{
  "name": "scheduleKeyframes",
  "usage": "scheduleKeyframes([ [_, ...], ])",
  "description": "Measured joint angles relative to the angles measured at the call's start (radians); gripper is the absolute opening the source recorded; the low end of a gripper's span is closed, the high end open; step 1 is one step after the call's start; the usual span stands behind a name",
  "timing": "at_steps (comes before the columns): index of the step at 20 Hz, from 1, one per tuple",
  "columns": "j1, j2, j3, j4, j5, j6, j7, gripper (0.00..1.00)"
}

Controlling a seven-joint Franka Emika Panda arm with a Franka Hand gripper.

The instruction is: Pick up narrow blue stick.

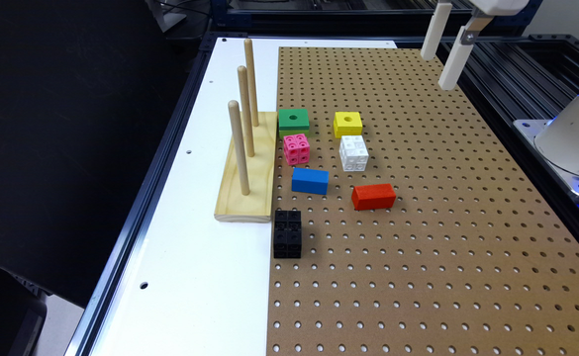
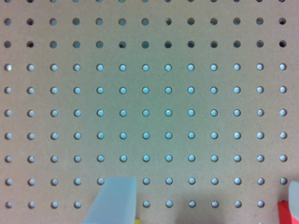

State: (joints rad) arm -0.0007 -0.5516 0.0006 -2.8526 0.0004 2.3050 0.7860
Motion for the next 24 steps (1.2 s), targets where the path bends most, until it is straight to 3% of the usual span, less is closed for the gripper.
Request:
scheduleKeyframes([
  [7, 0.000, -0.001, 0.000, 0.000, 0.0000, 0.000, 0.000, 1.00],
  [14, 0.014, -0.004, 0.020, 0.004, 0.0149, 0.004, 0.010, 1.00],
  [16, 0.020, -0.004, 0.023, 0.004, 0.0150, 0.006, 0.017, 1.00],
  [24, 0.021, -0.004, 0.024, 0.007, 0.0150, 0.012, 0.017, 1.00],
])
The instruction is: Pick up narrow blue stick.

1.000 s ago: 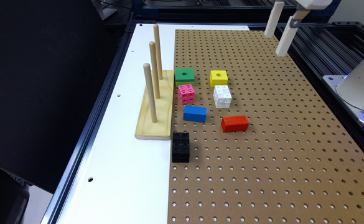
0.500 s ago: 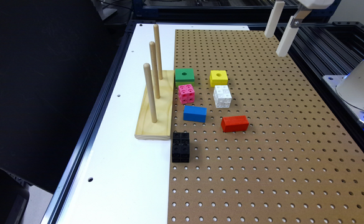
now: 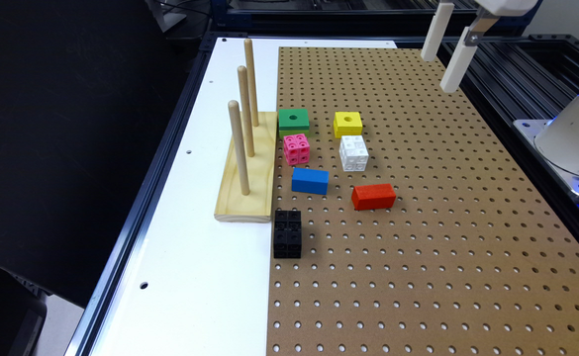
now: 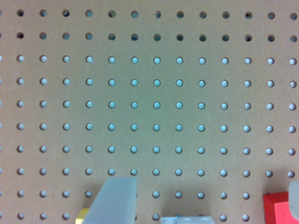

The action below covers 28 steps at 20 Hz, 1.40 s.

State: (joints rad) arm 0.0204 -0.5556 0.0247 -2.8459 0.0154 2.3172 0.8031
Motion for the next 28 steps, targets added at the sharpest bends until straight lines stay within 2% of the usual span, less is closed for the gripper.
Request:
scheduleKeyframes([
  [6, 0.000, 0.011, 0.003, 0.009, 0.0006, 0.022, 0.000, 1.00],
  [10, 0.009, 0.051, 0.011, 0.033, 0.0078, 0.049, 0.008, 1.00],
  [14, 0.014, 0.113, 0.032, 0.082, 0.0164, 0.059, 0.027, 1.00],
  [18, 0.014, 0.161, 0.043, 0.119, 0.0172, 0.059, 0.038, 1.00],
  [19, 0.018, 0.169, 0.048, 0.128, 0.0222, 0.060, 0.042, 1.00],
  [21, 0.034, 0.191, 0.070, 0.152, 0.0312, 0.060, 0.074, 1.00],
  [23, 0.040, 0.217, 0.095, 0.176, 0.0323, 0.060, 0.104, 1.00],
  [24, 0.039, 0.226, 0.099, 0.182, 0.0323, 0.060, 0.108, 1.00],
  [28, 0.037, 0.249, 0.099, 0.199, 0.0323, 0.060, 0.109, 1.00],
])
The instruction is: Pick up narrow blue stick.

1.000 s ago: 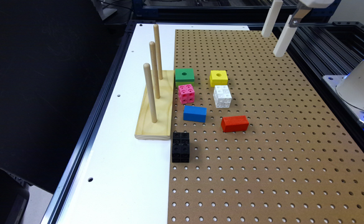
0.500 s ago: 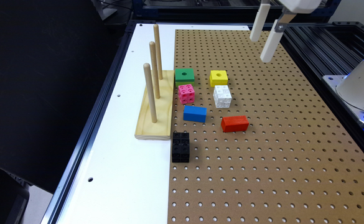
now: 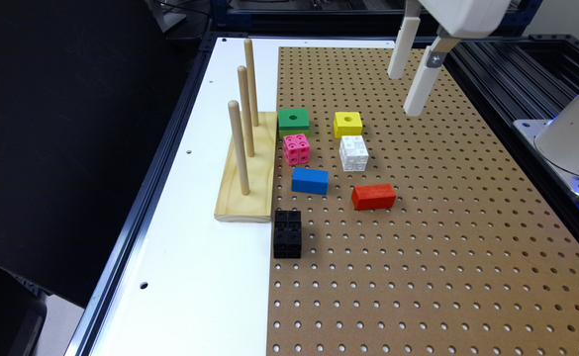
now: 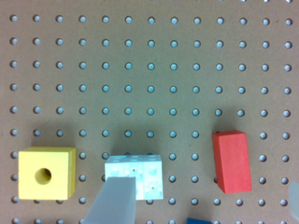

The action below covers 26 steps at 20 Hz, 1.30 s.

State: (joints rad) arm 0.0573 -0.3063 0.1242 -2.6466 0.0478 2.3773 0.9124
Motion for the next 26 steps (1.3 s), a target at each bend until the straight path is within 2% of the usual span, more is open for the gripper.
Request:
scheduleKeyframes([
  [6, -0.003, 0.002, -0.001, 0.005, 0.0000, 0.000, 0.000, 1.00],
  [11, -0.013, 0.011, -0.001, 0.022, 0.0000, 0.000, -0.001, 1.00],
  [15, -0.020, 0.053, -0.001, 0.065, -0.0007, 0.000, -0.001, 1.00],
  [21, -0.033, 0.160, -0.001, 0.163, -0.0042, 0.001, -0.005, 1.00],
  [23, -0.033, 0.182, -0.001, 0.181, -0.0044, 0.001, -0.005, 1.00],
  [26, -0.033, 0.192, -0.001, 0.190, -0.0045, 0.001, -0.005, 1.00],
])
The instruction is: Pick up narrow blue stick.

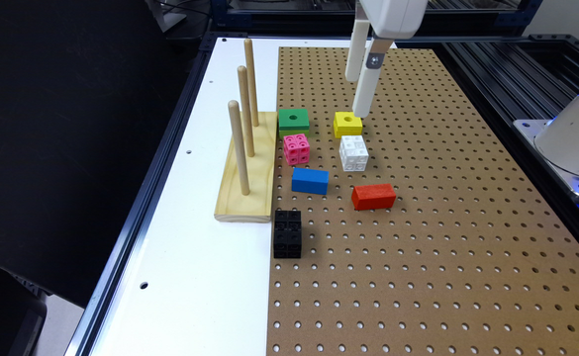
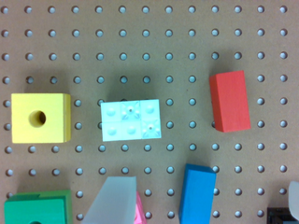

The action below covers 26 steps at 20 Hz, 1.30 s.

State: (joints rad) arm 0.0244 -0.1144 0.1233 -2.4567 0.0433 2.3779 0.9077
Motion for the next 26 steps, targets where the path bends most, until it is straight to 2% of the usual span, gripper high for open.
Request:
scheduleKeyframes([
  [7, 0.001, 0.011, 0.004, 0.001, 0.0000, 0.001, 0.000, 1.00],
  [9, 0.001, 0.031, 0.006, 0.001, 0.0000, 0.018, 0.000, 1.00],
  [14, 0.001, 0.105, 0.008, 0.001, -0.0001, 0.094, 0.000, 1.00],
  [22, 0.001, 0.119, 0.012, 0.007, -0.0001, 0.109, 0.001, 1.00],
  [26, 0.001, 0.160, 0.013, 0.007, -0.0001, 0.146, 0.001, 1.00],
])
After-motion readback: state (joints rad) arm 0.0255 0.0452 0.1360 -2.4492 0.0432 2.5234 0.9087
